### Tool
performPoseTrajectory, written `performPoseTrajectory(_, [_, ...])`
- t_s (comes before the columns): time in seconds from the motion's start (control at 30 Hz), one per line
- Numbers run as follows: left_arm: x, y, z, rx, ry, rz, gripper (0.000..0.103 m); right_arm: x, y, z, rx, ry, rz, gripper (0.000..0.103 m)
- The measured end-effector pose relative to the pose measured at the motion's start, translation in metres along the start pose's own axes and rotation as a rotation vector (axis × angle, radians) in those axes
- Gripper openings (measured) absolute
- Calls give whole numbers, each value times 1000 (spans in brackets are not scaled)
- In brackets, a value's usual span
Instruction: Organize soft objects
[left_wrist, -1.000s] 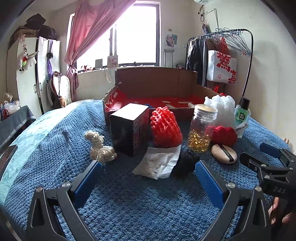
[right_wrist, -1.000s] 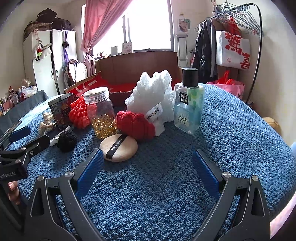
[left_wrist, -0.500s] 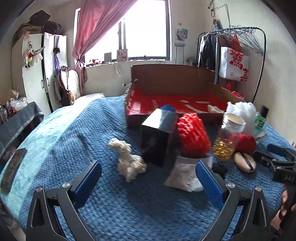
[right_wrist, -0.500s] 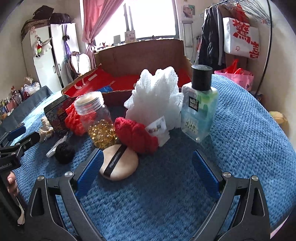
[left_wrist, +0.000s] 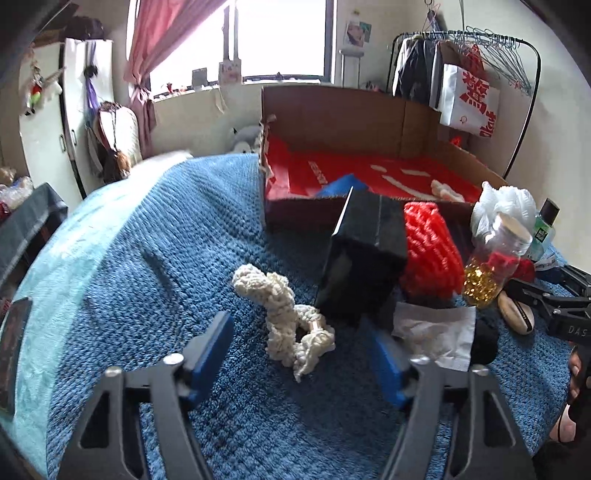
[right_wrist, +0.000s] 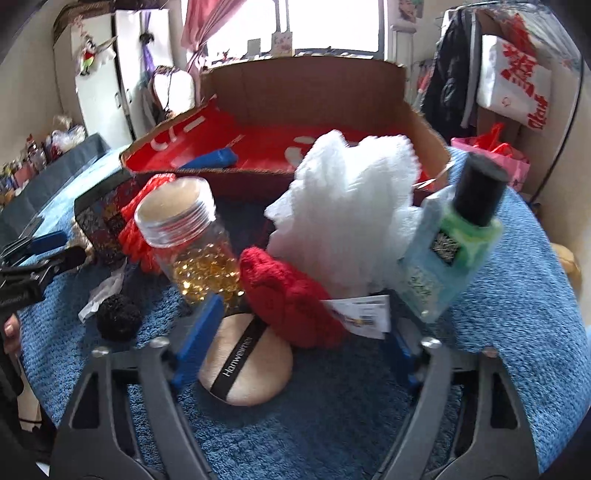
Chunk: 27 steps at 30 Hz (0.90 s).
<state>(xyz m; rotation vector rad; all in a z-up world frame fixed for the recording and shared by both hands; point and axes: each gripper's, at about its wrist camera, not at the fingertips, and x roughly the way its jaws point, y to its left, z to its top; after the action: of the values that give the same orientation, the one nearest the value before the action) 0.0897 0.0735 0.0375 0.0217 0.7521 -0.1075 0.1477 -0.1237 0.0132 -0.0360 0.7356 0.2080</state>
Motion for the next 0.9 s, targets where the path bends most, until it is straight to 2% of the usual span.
performPoseTrajectory(0.03, [3, 1, 0, 2, 13, -12, 49, 2, 0, 0, 1, 11, 4, 52])
performPoseTrajectory(0.07, [6, 1, -1, -1, 26, -28, 34, 4, -1, 0, 6, 16, 2, 47])
performPoseTrajectory(0.1, [9, 2, -2, -12, 40, -51, 34, 2, -3, -1, 15, 8, 17, 46])
performPoseTrajectory(0.3, [-3, 0, -8, -34, 8, -63, 29, -14, -6, -5, 20, -41, 41, 39])
performPoseTrajectory(0.53, [-26, -9, -15, -31, -25, -91, 27, -48, -5, -9, 15, -118, 60, 38])
performPoseTrajectory(0.9, [-46, -28, -27, -1, -61, -121, 27, -71, -9, -31, 29, -135, 61, 38])
